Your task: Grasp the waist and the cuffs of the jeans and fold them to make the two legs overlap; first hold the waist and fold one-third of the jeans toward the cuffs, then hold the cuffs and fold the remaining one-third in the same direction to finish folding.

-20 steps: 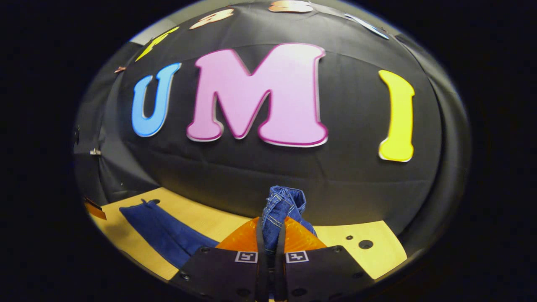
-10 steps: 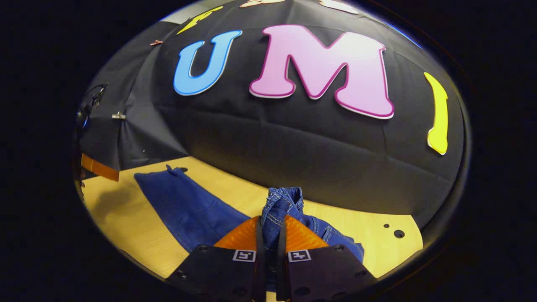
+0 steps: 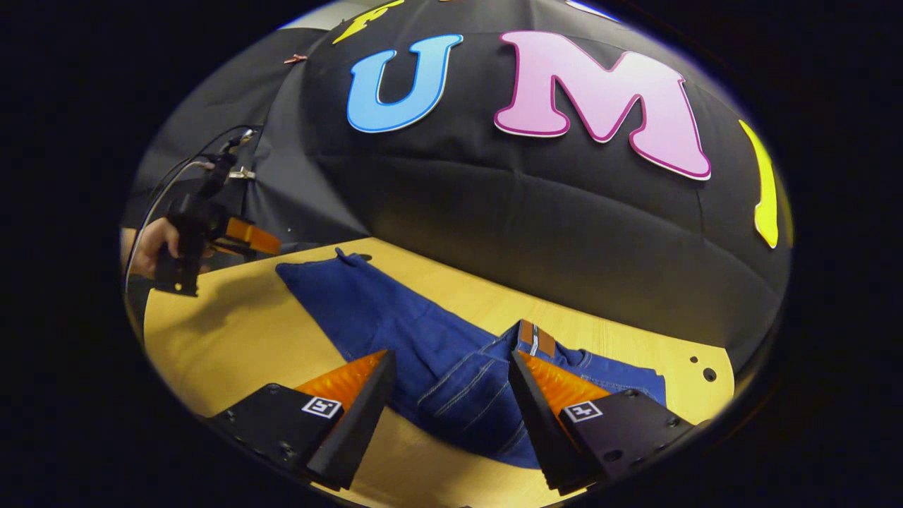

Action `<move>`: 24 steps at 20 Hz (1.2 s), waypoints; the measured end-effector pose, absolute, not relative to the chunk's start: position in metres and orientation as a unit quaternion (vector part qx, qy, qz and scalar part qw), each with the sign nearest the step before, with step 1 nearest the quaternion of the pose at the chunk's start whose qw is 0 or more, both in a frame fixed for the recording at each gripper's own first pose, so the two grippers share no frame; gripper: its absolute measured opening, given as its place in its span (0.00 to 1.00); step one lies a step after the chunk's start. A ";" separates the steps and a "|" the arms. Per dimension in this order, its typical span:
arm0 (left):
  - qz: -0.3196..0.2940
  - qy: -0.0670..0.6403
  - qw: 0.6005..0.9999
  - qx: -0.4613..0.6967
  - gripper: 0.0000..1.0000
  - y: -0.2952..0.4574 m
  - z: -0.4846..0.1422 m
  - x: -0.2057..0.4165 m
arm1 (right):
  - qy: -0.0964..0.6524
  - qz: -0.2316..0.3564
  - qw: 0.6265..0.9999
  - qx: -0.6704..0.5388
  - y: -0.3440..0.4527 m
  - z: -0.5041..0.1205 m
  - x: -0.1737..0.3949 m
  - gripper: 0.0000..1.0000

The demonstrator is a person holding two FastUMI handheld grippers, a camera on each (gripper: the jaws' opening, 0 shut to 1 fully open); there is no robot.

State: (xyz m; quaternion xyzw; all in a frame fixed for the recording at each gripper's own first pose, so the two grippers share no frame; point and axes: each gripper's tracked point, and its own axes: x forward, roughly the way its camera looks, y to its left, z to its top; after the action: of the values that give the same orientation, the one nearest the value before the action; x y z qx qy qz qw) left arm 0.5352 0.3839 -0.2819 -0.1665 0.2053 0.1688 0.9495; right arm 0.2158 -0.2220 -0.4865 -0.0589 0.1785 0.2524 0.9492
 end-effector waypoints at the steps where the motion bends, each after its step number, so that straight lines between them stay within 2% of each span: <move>1: 0.174 0.212 0.949 -0.156 0.92 0.395 -0.289 0.544 | 0.187 0.247 0.949 -0.057 -0.228 -0.489 0.209 0.98; 2: 0.170 0.221 0.948 -0.153 0.96 0.401 -0.297 0.552 | 0.198 0.244 0.948 -0.050 -0.233 -0.491 0.201 0.98; 3: 0.164 0.234 0.946 -0.154 0.96 0.406 -0.307 0.562 | 0.209 0.241 0.947 -0.042 -0.239 -0.494 0.193 0.98; 4: 0.157 0.242 0.945 -0.157 0.92 0.409 -0.316 0.571 | 0.218 0.237 0.946 -0.037 -0.245 -0.495 0.187 0.97; 5: 0.155 0.257 0.941 -0.155 0.96 0.414 -0.327 0.578 | 0.224 0.229 0.946 -0.039 -0.254 -0.496 0.184 0.97; 7: 0.145 0.292 0.933 -0.149 0.97 0.414 -0.344 0.580 | 0.232 0.214 0.948 -0.043 -0.268 -0.499 0.183 0.97; 10: 0.083 0.308 0.940 -0.121 0.95 0.390 -0.340 0.590 | 0.250 0.197 0.948 -0.035 -0.282 -0.508 0.182 0.96; 11: 0.057 0.321 0.939 -0.109 1.00 0.383 -0.343 0.594 | 0.255 0.191 0.948 -0.031 -0.284 -0.511 0.181 0.97; 12: 0.042 0.331 0.938 -0.094 0.95 0.376 -0.345 0.597 | 0.259 0.185 0.948 -0.027 -0.287 -0.514 0.180 0.97; 14: 0.027 0.343 0.936 -0.077 0.92 0.374 -0.348 0.598 | 0.269 0.178 0.946 -0.018 -0.289 -0.520 0.176 0.97; 16: 0.032 0.338 0.937 -0.079 0.79 0.373 -0.349 0.602 | 0.283 0.178 0.942 -0.018 -0.288 -0.530 0.169 0.97; 17: 0.048 0.334 0.937 -0.089 0.57 0.376 -0.348 0.602 | 0.288 0.179 0.940 -0.022 -0.289 -0.533 0.165 0.98; 19: 0.050 0.322 0.940 -0.104 0.24 0.370 -0.345 0.602 | 0.290 0.182 0.939 -0.031 -0.291 -0.535 0.162 0.98; 20: 0.046 0.315 0.941 -0.113 0.26 0.366 -0.344 0.603 | 0.290 0.182 0.939 -0.033 -0.292 -0.536 0.162 0.98; 24: 0.025 0.293 0.948 -0.124 0.12 0.358 -0.343 0.606 | 0.290 0.172 0.941 -0.032 -0.303 -0.535 0.162 0.98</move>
State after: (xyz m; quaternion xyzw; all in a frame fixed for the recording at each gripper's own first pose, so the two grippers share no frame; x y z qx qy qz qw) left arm 0.6064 0.3581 -0.3430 -0.1244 0.2928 0.0249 0.9477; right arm 0.1623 -0.3031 -0.5355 -0.0319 0.2902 0.1720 0.9408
